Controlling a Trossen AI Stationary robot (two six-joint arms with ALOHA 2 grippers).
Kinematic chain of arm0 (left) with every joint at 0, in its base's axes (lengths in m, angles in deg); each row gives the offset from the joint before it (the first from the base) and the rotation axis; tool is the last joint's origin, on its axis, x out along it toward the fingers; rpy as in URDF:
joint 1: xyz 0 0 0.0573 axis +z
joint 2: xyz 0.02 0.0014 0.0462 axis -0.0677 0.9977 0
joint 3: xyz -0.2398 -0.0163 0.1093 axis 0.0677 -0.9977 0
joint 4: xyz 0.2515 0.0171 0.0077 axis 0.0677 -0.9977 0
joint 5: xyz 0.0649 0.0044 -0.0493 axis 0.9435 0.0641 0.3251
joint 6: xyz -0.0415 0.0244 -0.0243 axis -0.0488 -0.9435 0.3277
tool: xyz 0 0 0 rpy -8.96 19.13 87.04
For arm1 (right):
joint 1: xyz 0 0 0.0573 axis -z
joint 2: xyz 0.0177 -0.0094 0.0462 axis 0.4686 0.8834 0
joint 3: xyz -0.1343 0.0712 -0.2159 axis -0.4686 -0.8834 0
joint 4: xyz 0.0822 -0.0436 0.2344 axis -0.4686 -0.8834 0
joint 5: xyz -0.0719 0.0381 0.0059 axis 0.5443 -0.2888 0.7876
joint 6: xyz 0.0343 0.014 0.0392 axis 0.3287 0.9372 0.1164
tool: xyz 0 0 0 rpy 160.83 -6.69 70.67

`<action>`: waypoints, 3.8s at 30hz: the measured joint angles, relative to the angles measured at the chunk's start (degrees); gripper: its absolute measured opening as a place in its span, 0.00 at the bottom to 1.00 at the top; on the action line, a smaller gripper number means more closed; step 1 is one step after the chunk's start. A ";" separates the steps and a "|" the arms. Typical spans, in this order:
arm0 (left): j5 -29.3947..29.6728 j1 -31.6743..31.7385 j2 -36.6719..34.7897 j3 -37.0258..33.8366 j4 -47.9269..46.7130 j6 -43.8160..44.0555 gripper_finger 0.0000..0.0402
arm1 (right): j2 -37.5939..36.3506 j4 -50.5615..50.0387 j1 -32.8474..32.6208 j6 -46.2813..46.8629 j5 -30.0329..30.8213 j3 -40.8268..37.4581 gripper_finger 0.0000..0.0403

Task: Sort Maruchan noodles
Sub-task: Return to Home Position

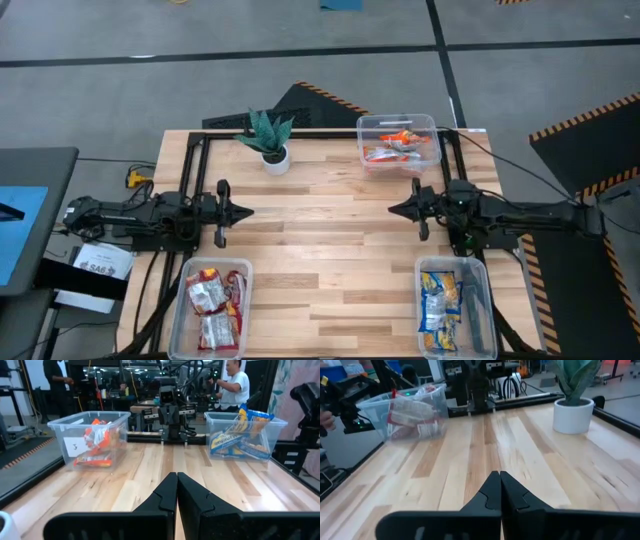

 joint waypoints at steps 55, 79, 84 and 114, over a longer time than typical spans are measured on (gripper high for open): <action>-0.42 -1.60 -7.80 -0.04 -9.59 1.01 0.00 | -24.84 -13.81 -15.81 -2.05 7.44 -0.13 0.09; -0.42 -1.60 -7.78 -0.04 -9.46 1.01 0.00 | -24.82 -14.72 -17.38 -2.05 7.56 -0.13 0.09; -0.42 -1.60 -7.54 -0.04 -9.44 1.01 0.00 | -24.82 -14.75 -17.38 -2.05 7.56 -0.13 0.09; -0.42 -1.57 -7.50 -0.05 -9.44 1.01 0.00 | -24.82 -14.81 -17.37 -2.05 7.56 -0.13 0.09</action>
